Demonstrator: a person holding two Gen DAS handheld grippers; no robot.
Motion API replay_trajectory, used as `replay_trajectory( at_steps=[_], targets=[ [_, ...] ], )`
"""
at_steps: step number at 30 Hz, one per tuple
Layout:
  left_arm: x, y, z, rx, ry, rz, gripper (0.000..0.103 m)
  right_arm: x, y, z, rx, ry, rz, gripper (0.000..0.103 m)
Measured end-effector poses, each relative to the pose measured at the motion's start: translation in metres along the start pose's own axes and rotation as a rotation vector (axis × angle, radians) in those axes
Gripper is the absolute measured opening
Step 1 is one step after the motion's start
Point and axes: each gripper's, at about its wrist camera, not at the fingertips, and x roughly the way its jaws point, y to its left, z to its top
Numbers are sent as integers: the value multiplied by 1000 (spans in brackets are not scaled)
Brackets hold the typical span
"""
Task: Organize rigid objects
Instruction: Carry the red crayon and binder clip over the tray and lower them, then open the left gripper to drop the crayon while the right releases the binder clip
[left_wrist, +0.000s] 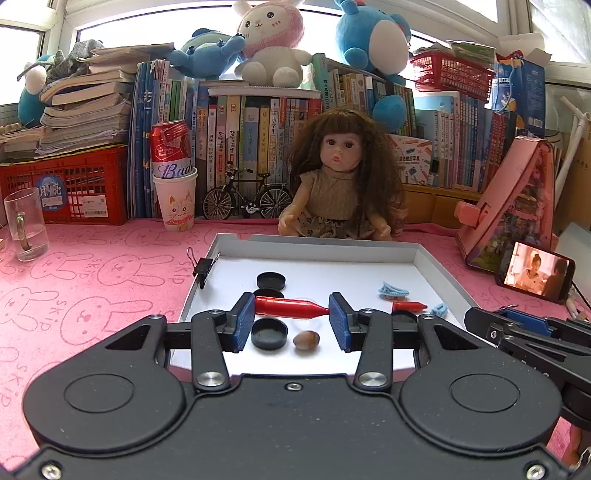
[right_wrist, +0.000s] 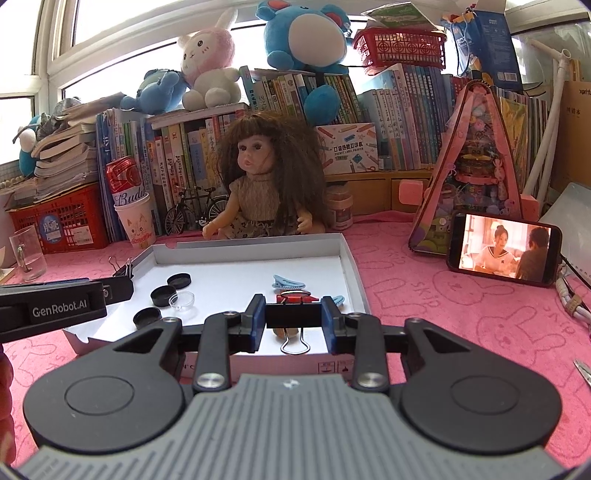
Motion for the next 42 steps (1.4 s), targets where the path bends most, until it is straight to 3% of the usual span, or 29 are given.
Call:
replay_trajectory(
  at_steps=[25,32,42],
  targets=[
    [66,9,15,-22,77,25,41,56,1,15,7,65,8,36],
    [90,18,39,-7,125,2,41,73,-11,37,-8,105,43,36],
    [139,33,68,-43,232,-35,41,121,-29,65,95,213,100,36]
  ],
)
